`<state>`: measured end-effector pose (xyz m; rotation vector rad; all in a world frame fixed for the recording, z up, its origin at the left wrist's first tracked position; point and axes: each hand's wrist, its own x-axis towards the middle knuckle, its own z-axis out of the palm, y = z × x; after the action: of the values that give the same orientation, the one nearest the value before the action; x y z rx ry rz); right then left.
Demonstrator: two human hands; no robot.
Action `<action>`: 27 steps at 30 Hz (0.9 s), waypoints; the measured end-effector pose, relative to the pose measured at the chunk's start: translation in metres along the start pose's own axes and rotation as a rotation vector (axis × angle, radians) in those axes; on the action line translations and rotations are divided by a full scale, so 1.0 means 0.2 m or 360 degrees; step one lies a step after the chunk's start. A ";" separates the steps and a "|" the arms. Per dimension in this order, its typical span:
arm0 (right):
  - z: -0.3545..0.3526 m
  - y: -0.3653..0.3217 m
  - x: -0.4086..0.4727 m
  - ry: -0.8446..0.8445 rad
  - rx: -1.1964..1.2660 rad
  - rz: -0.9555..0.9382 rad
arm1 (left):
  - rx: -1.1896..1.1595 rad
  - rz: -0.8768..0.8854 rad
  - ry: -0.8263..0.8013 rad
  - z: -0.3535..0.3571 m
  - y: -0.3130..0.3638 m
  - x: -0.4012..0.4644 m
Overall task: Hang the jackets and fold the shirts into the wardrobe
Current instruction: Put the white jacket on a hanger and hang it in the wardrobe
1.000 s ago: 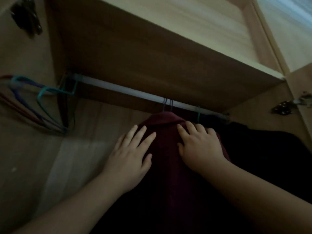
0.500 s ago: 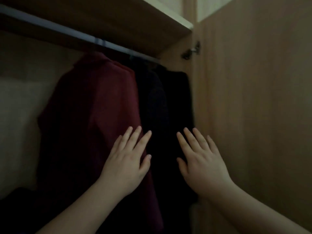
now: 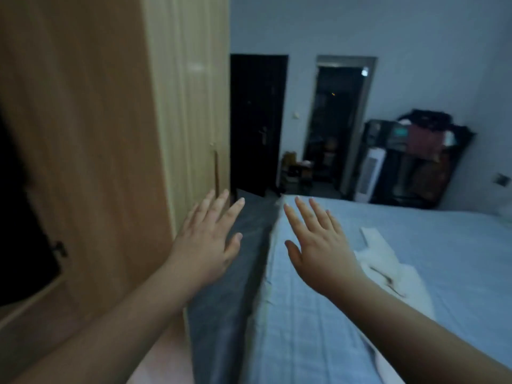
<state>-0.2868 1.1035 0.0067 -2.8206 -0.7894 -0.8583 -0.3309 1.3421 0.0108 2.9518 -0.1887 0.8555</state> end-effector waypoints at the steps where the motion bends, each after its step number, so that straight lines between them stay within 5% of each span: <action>1: 0.02 0.11 -0.10 -0.0048 -0.0010 0.0082 | -0.0047 0.0056 -0.0033 0.09 0.12 0.02; 11: 0.23 0.87 -0.91 -0.0409 -0.0172 0.0757 | -0.0255 0.0388 -0.0491 0.92 0.86 0.08; 27: 0.96 1.99 -0.81 -0.0846 -0.0192 0.0910 | -0.0634 0.0345 -0.0803 2.14 1.57 0.83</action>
<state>-0.1062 0.7321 -0.2173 -3.1433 0.0744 -0.0719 -0.0072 0.9734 -0.2536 2.7236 -0.6290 0.0456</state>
